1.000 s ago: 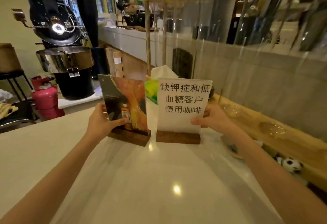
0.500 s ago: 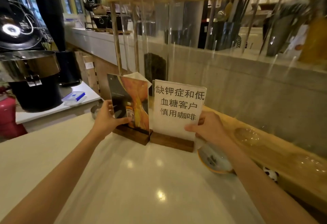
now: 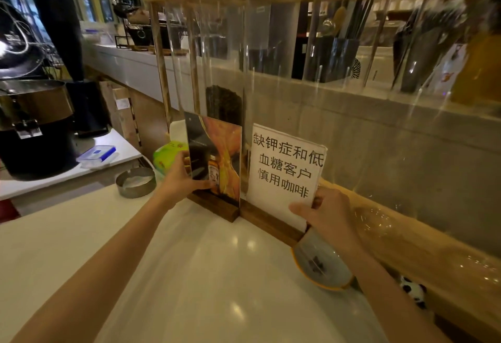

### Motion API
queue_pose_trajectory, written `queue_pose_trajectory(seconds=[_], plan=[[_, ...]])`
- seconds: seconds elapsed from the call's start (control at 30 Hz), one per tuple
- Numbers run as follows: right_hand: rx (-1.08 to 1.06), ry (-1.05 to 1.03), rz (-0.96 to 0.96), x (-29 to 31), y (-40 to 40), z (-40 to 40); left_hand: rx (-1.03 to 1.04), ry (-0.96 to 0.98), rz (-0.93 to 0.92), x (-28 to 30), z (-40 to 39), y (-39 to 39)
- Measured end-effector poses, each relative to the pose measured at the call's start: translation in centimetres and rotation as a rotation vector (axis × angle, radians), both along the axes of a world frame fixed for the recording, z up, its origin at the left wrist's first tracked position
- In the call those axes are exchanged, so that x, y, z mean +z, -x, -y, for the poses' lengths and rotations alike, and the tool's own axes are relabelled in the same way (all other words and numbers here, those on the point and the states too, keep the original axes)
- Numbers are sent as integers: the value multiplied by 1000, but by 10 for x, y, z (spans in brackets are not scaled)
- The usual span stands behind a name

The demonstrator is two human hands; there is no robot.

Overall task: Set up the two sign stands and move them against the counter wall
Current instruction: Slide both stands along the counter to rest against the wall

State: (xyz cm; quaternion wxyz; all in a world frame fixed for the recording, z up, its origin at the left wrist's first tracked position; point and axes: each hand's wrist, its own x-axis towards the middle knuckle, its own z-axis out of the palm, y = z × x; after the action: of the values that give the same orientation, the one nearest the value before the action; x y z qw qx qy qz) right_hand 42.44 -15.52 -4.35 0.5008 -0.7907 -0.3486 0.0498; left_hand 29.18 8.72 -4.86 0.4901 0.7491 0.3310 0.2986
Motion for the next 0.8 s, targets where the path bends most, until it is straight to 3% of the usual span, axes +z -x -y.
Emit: queue_pose_trajectory(seconds=[0.8], plan=[[-14,-5,51,-7,-1,0,-64,-68,-29,-7,-7,-25]])
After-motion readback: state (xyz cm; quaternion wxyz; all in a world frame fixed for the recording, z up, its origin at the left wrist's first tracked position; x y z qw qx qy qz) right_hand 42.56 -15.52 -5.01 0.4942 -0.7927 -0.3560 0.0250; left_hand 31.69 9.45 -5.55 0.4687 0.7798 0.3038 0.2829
